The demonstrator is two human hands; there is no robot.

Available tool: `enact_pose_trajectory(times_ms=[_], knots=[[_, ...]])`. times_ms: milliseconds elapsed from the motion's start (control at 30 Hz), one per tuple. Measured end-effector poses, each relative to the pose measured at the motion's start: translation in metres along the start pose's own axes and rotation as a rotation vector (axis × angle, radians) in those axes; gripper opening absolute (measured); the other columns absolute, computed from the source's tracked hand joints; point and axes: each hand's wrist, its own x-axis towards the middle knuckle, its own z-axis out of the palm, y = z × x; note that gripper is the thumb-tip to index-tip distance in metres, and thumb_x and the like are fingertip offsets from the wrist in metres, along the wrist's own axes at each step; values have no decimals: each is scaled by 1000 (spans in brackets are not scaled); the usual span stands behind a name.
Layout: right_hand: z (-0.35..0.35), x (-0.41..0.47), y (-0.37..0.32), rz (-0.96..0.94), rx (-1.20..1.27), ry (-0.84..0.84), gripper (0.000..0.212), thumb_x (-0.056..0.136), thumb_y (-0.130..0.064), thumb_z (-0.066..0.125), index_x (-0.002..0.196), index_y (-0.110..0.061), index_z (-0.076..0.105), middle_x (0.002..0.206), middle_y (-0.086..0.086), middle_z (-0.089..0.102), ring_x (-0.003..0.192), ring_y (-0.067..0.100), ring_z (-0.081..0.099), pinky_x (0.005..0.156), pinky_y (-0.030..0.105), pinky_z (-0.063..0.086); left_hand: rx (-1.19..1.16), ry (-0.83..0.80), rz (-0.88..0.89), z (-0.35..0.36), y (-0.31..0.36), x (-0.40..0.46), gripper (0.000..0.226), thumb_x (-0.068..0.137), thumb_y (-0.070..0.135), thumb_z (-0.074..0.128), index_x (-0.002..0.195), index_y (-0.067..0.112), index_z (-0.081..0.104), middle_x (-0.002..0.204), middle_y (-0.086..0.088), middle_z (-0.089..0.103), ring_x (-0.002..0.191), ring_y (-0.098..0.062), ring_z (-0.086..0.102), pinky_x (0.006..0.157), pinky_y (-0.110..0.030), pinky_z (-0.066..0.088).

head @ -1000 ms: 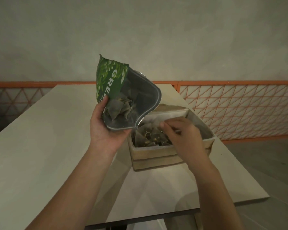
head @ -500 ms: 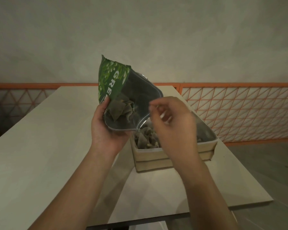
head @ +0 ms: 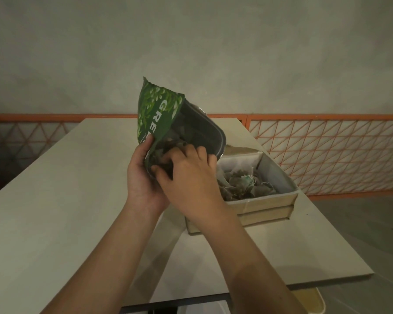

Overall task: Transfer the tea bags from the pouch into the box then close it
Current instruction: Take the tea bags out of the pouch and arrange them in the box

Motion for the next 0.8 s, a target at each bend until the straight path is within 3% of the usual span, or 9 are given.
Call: enact_pose_trajectory(times_ms=[133, 200, 300, 400, 533, 700, 800], knots=[[-5, 0, 5, -28, 159, -18, 9, 89, -37, 61, 94, -29, 62, 96, -9, 69, 101, 15, 53, 87, 31, 22, 6, 18, 4, 1, -3, 0, 44, 91, 38, 54, 121, 9, 67, 123, -10, 65, 114, -24, 63, 105, -35, 47], [-8, -2, 10, -37, 269, 29, 11, 84, -25, 67, 90, -28, 59, 86, -9, 69, 90, 14, 62, 91, 31, 32, 7, 14, 4, 3, -3, -1, 43, 88, 38, 56, 117, 9, 68, 117, -9, 67, 109, -23, 65, 101, -34, 50], [-21, -4, 19, 8, 541, 106, 25, 83, -12, 69, 100, -25, 56, 90, -8, 67, 86, 12, 63, 79, 32, 51, 18, 19, -7, 6, -2, 0, 47, 88, 40, 54, 120, 8, 68, 120, -11, 68, 104, -25, 67, 92, -34, 55], [-38, -7, 32, 74, 667, 235, 29, 85, -12, 71, 105, -27, 56, 92, -12, 67, 93, 13, 62, 77, 28, 52, 5, 14, -23, 9, -2, 1, 57, 95, 42, 49, 142, 11, 55, 142, -14, 58, 116, -30, 62, 89, -39, 58], [-58, -8, 50, 179, 738, 355, 29, 87, -18, 71, 112, -28, 61, 103, -6, 65, 88, 8, 62, 70, 18, 50, -58, -15, -39, 9, -2, 2, 60, 90, 42, 54, 145, 17, 53, 148, -14, 53, 135, -34, 52, 82, -42, 60], [-68, -10, 74, 235, 865, 554, 29, 89, -10, 69, 116, -20, 63, 106, 1, 63, 91, 5, 62, 74, 16, 51, -61, -47, -44, 5, -2, 4, 61, 88, 40, 56, 145, 19, 53, 148, -12, 53, 138, -34, 48, 89, -44, 58], [-63, -7, 96, 281, 697, 480, 21, 91, -15, 67, 109, -24, 67, 107, -3, 60, 85, -2, 59, 71, 12, 49, -56, -54, -41, 2, -2, 6, 63, 88, 39, 57, 147, 19, 51, 152, -11, 49, 140, -32, 45, 99, -46, 53]])
